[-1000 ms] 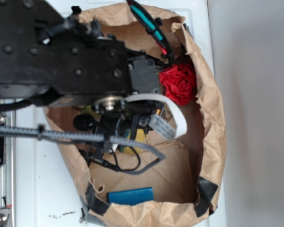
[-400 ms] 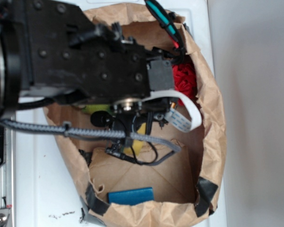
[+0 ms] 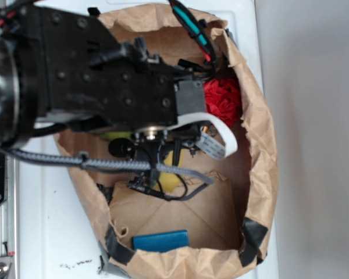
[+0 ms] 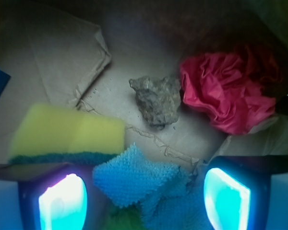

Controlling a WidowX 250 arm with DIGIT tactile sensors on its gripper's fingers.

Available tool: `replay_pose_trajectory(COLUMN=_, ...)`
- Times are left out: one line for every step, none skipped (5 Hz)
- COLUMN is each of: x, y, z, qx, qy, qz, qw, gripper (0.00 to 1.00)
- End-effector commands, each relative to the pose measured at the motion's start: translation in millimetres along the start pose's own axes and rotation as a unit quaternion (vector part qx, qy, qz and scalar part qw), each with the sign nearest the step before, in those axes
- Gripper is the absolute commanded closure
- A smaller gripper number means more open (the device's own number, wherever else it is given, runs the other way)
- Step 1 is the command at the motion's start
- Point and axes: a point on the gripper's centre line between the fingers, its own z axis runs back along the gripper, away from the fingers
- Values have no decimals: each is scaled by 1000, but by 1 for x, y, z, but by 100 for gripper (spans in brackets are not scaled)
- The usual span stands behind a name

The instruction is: Grab the blue cloth.

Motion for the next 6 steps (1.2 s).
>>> replay_pose_trajectory(x=1, y=-8, z=-2, qx=2, qy=-4, qz=-4, qw=1000, gripper=0)
replay_pose_trajectory(x=-2, y=-13, z=-5, qx=-4, qy=4, qz=-6, qw=1000, gripper=0)
replay_pose_trajectory(x=0, y=-18, z=-10, qx=-9, qy=0, qz=5, qw=1000, gripper=0)
replay_pose_trajectory(x=4, y=-21, z=-13, qx=-19, qy=-1, qz=12, qw=1000, gripper=0)
replay_pose_trajectory(x=9, y=-23, z=-8, qx=-26, qy=-15, qz=16, qw=999, gripper=0)
replay_pose_trajectory(x=15, y=-23, z=-9, qx=-26, qy=-24, qz=18, qw=999, gripper=0)
